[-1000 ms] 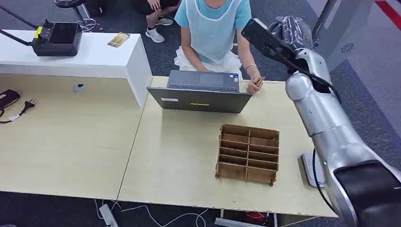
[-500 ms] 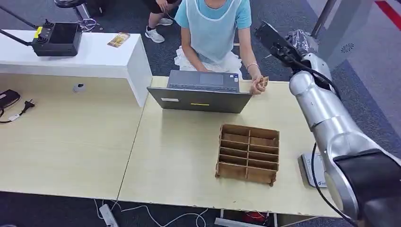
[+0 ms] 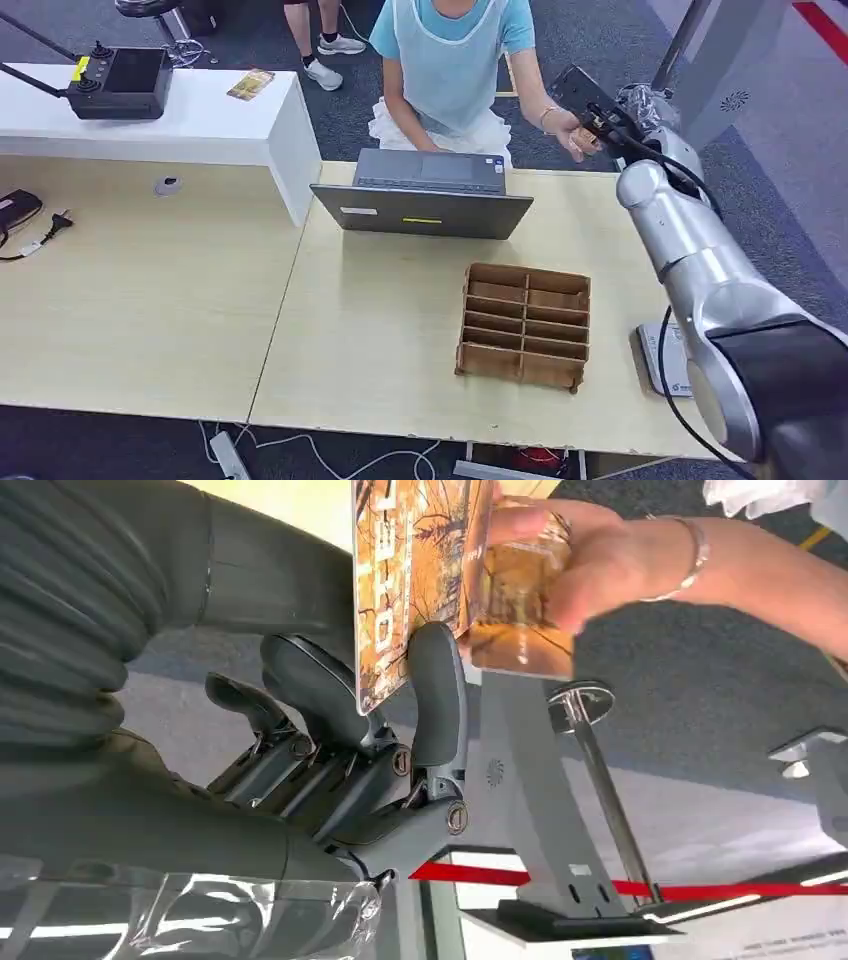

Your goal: Pass the card to the sensor for recognition and then transmit it.

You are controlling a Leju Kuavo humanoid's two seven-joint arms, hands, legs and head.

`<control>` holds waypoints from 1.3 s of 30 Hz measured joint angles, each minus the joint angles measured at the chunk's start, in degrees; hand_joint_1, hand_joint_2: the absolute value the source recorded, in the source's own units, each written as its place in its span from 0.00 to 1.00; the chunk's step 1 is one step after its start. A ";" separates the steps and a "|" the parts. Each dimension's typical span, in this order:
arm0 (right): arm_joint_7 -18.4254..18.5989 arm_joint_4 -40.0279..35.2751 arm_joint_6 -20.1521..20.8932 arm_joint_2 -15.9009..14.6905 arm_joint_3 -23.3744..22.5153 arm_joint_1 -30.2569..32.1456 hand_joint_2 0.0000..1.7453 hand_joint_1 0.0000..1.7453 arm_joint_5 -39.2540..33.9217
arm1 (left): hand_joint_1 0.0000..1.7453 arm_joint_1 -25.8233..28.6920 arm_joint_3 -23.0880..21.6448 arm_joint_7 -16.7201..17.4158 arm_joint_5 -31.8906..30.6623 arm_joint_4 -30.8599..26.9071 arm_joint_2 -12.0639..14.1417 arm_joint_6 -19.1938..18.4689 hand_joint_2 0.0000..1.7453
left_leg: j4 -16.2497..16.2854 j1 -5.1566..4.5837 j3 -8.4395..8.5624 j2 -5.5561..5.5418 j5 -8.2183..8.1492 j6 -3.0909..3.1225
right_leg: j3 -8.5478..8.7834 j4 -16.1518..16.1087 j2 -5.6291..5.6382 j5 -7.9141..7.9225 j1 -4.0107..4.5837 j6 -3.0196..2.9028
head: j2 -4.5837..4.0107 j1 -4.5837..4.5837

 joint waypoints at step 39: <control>-6.57 -5.09 -12.61 -2.09 -1.72 2.72 1.00 0.00 3.17 | 0.00 -0.42 -0.98 0.33 0.00 0.00 -0.02 0.00 0.00 | 0.01 0.00 0.00 0.00 0.00 0.00 | -0.01 0.00 0.01 0.01 0.00 0.00 | 0.00 0.02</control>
